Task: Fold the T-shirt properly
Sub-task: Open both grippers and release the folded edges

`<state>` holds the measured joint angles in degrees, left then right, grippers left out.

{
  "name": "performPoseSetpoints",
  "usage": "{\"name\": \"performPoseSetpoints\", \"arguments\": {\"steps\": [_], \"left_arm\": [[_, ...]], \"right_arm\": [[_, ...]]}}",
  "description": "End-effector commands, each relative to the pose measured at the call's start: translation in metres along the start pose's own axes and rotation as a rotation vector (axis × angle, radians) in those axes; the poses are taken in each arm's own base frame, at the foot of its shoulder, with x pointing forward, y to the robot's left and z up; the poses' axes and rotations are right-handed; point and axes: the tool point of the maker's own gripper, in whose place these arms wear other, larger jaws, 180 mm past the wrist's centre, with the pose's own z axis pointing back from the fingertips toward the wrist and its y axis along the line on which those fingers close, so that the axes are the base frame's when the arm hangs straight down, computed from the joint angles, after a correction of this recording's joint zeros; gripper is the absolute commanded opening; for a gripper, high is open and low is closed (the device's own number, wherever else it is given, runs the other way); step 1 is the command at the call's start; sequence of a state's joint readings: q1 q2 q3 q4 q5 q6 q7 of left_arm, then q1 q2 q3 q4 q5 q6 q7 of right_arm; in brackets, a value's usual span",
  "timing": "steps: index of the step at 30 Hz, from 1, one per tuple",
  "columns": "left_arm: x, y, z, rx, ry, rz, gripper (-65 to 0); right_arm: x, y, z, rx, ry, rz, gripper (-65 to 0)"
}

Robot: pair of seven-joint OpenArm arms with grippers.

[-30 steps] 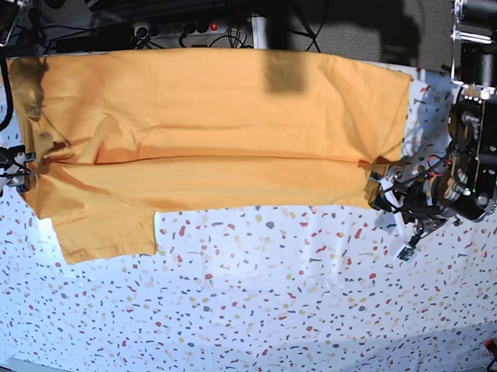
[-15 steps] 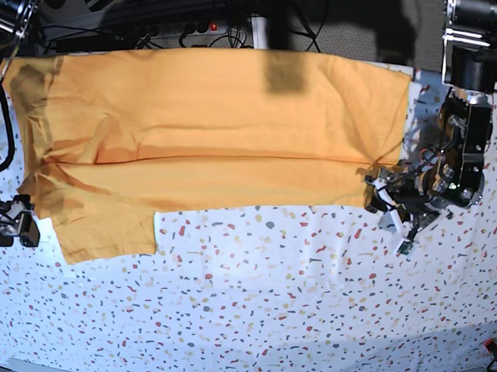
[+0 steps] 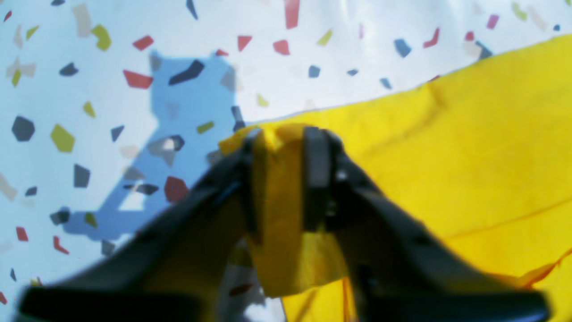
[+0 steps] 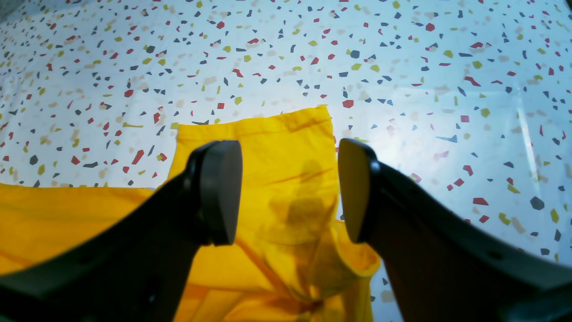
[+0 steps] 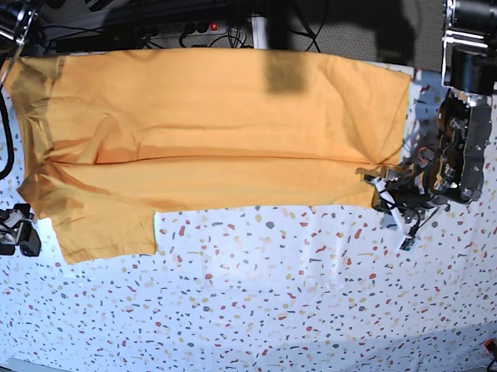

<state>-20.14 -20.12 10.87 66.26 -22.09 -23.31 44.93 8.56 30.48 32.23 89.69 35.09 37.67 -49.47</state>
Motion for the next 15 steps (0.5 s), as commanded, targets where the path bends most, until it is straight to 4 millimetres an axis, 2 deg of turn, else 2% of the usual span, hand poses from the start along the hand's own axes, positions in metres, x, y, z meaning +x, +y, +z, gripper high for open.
{"name": "performPoseSetpoints", "arguments": {"steps": [1,2,13,15], "left_arm": [[0.0255,0.0068,0.0075,0.012,-0.067,-0.014,-61.4],[0.0253,0.0068,0.0075,0.012,-0.067,-0.014,-65.0],[0.0258,0.0069,0.0076,0.012,-0.068,-0.014,-65.0],[0.0258,0.0069,0.0076,0.012,-0.068,-0.014,-65.0]], "right_arm": [[0.0242,-0.0047,0.0063,-0.008,-0.067,0.025,-30.5],[0.0242,-0.0047,0.0063,-0.008,-0.067,0.025,-30.5],[0.0282,-0.0055,0.0061,-0.008,-0.093,0.022,-30.6],[0.0290,-0.0109,0.0040,-0.027,-0.105,0.024,-30.6]]}}
